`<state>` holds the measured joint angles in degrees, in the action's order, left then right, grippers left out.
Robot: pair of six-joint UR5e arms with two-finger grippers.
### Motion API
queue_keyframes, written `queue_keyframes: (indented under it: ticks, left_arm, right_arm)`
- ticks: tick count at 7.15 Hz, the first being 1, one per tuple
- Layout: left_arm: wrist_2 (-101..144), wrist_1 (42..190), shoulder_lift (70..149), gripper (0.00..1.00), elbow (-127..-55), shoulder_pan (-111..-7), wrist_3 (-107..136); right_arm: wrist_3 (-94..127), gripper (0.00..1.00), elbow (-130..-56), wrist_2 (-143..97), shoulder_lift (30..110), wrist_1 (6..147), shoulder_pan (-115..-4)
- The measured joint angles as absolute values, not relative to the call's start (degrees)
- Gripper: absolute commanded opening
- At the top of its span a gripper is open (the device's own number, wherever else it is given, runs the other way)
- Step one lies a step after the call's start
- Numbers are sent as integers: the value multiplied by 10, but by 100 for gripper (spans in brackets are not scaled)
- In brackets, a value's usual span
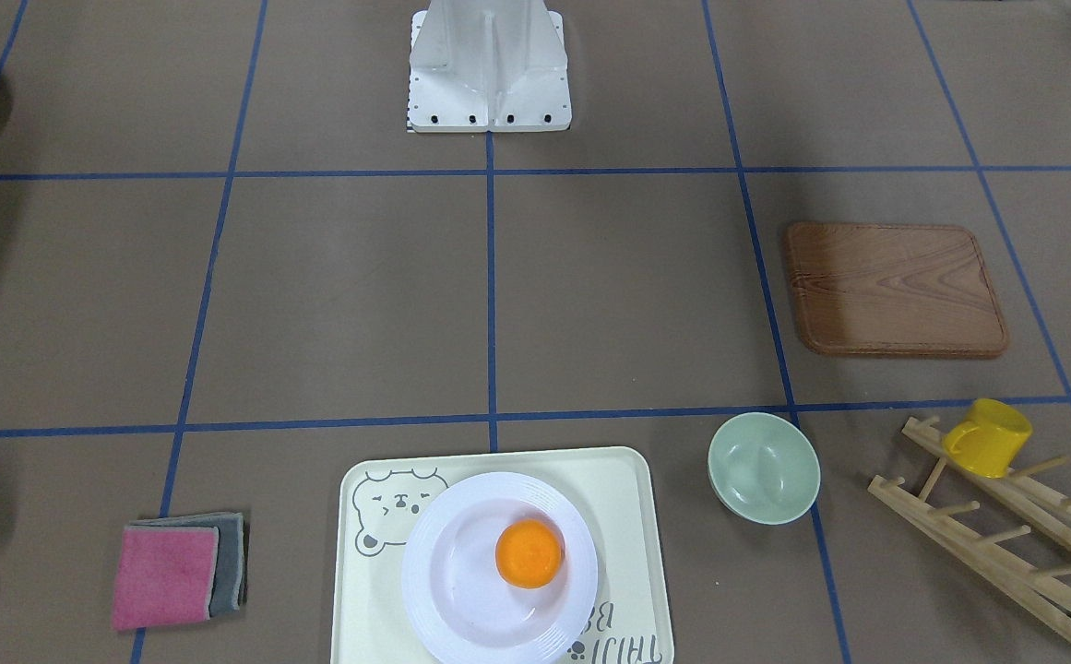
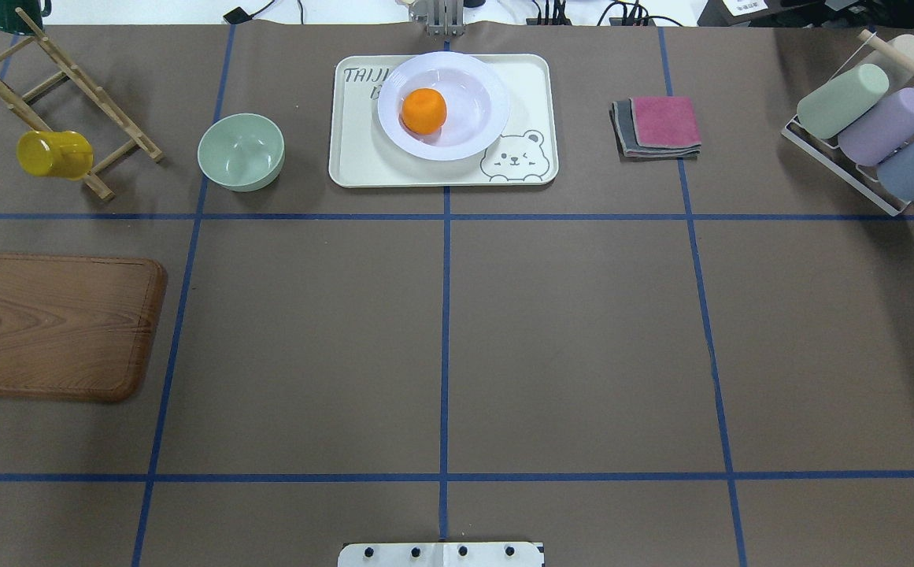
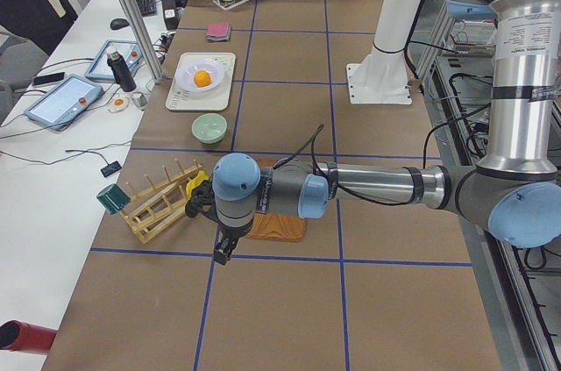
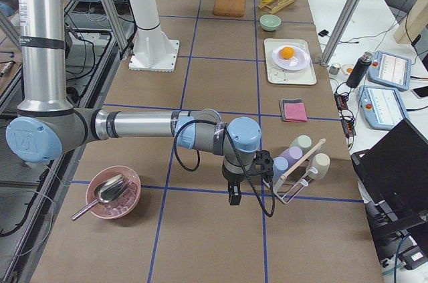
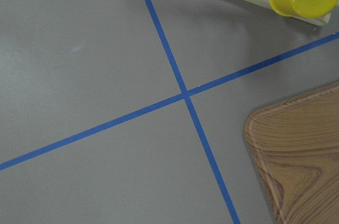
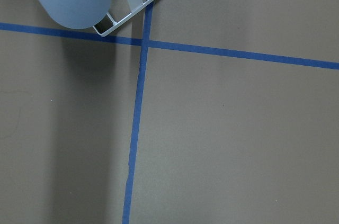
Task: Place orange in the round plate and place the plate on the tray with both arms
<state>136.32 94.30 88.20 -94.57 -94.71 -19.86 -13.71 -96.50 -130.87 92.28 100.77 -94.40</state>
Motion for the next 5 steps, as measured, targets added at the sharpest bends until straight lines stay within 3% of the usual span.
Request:
queue_keyframes:
  ticks: [5]
  left_arm:
    - [1363, 954, 881, 100, -947, -947, -196]
  right_arm:
    - [-137, 100, -965, -1309, 923, 1007, -944]
